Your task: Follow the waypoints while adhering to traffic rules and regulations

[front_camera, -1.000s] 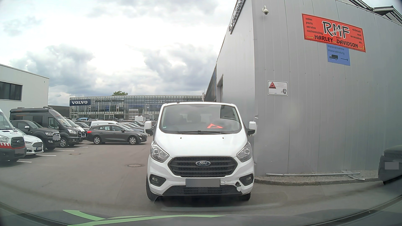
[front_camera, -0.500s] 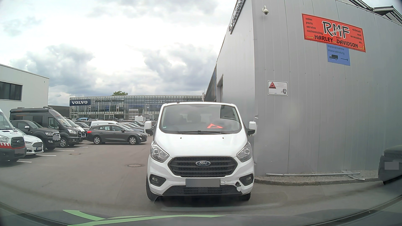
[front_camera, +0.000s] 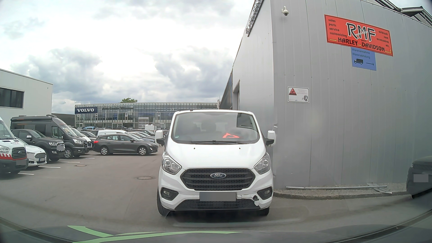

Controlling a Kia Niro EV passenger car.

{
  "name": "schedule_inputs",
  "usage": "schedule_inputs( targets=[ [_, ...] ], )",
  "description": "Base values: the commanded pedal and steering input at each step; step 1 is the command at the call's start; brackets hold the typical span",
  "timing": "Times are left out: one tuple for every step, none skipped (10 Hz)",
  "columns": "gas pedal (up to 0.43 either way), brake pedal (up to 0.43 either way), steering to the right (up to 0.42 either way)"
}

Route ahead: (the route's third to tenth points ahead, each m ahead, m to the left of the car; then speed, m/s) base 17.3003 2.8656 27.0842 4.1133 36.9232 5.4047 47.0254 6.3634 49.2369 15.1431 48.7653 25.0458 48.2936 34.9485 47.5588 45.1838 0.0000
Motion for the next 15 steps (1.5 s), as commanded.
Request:
schedule_inputs(
  targets=[
    [0.0, 0.457, -0.462],
    [0.0, 0.457, -0.462],
    [0.0, 0.457, -0.462],
    [0.0, 0.457, -0.462],
    [0.0, 0.457, -0.462],
    [0.0, 0.457, -0.462],
    [0.0, 0.457, -0.462],
    [0.0, 0.457, -0.462],
    [0.0, 0.457, -0.462],
    [0.0, 0.457, -0.462],
    [0.0, 0.457, -0.462],
    [0.0, 0.457, -0.462],
    [0.0, 0.457, -0.462],
    [0.0, 0.457, -0.462],
    [0.0, 0.457, -0.462]
  ],
)
